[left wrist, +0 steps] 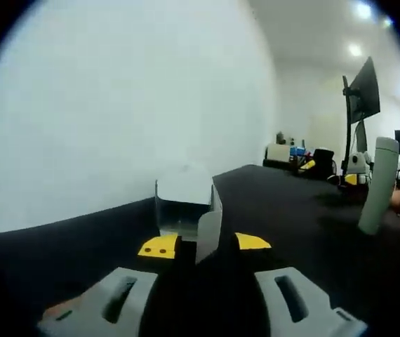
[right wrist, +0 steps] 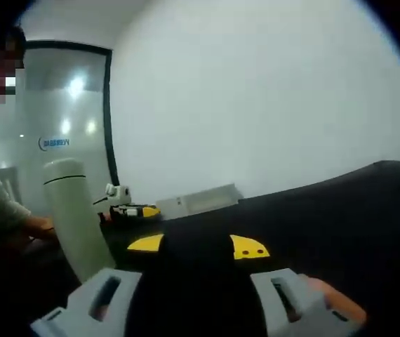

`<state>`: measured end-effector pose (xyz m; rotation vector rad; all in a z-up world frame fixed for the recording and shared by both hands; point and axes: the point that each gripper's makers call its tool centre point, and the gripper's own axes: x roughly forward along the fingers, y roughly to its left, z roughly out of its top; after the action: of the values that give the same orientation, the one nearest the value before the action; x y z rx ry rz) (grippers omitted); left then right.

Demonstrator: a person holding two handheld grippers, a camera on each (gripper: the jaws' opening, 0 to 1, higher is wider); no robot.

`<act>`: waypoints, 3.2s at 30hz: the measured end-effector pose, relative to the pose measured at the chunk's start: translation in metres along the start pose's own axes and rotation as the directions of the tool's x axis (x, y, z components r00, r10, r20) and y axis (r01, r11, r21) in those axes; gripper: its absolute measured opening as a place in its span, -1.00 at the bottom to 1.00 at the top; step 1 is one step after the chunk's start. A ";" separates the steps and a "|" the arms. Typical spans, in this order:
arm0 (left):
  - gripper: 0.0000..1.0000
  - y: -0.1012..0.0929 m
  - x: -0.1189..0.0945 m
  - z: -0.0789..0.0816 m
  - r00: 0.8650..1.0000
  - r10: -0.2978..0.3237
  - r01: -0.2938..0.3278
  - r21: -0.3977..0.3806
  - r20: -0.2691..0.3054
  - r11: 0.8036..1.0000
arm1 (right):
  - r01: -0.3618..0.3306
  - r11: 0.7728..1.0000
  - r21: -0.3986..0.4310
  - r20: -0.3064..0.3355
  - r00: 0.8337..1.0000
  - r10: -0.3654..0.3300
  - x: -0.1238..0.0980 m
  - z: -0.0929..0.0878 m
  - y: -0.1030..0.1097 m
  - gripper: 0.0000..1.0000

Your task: Assemble the cup parts correctly, then place the assembled cup into the box.

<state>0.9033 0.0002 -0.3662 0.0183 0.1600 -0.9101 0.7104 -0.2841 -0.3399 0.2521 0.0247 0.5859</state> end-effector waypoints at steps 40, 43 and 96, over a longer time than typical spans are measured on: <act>-1.00 -0.053 -0.042 0.124 0.988 0.149 -0.148 0.027 -0.036 0.989 | 0.022 0.996 0.082 0.050 0.998 -0.026 -0.004 0.012 -0.012 -0.38; -1.00 -0.062 -0.050 0.150 0.987 0.159 -0.158 0.028 -0.022 0.987 | 0.021 0.996 0.088 0.070 0.997 -0.027 -0.007 0.017 -0.012 -0.38; -1.00 -0.247 -0.091 0.368 0.991 0.060 -0.072 0.098 0.116 0.993 | 0.020 0.811 -0.585 -0.011 0.999 -0.032 0.141 0.214 0.164 0.32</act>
<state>0.7021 -0.1105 0.0238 0.0659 0.0073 -0.8499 0.7586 -0.1235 -0.0858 -0.3605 -0.1338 0.5419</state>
